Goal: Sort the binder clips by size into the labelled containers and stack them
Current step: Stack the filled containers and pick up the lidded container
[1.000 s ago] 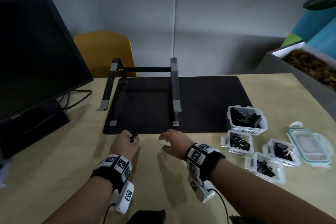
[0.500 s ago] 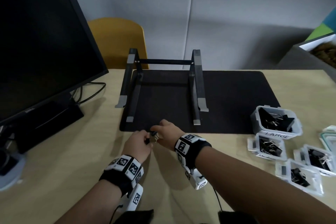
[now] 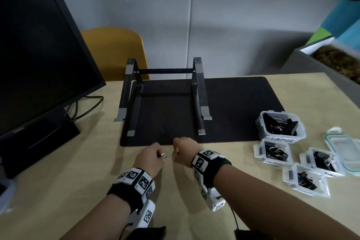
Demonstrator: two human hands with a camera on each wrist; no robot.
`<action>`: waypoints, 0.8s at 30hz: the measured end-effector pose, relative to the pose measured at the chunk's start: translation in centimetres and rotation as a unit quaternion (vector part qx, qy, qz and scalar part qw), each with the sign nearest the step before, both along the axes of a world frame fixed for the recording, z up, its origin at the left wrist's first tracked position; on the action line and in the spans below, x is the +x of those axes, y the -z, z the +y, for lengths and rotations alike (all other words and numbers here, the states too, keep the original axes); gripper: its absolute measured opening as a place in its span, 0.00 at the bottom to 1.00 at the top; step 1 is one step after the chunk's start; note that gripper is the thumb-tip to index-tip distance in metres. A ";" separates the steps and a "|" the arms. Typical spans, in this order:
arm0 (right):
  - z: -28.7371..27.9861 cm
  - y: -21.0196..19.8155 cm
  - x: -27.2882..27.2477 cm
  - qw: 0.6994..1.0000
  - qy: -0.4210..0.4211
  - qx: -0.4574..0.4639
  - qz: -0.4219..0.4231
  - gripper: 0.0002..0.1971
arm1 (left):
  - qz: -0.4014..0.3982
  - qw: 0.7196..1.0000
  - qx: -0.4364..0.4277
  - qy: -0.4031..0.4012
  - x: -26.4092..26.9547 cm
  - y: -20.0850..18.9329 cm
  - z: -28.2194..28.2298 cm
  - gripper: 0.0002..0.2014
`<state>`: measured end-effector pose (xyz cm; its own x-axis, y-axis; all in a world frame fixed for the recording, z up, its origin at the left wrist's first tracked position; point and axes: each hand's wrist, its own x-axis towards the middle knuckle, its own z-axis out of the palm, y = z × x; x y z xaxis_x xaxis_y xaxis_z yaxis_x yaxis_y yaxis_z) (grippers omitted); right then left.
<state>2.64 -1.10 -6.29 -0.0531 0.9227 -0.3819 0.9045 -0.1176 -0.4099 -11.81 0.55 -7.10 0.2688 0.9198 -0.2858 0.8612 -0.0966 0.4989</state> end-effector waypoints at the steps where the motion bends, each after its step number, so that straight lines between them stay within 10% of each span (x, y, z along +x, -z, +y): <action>1: -0.6 -0.2 0.7 1.000 0.017 0.003 0.013 0.10 | -0.010 1.000 -0.005 0.004 0.5 -0.2 -0.2 0.03; 24: -18.8 -6.5 22.6 0.969 0.239 0.015 -0.063 0.06 | -0.110 0.957 -0.008 0.268 20.3 -5.6 -9.9 0.04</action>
<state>25.21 -19.90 0.17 0.4284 0.8414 -0.3294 0.7926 -0.5250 -0.3102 8.46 -9.32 -1.51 0.7563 0.6288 -0.1805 0.5641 -0.4870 0.6668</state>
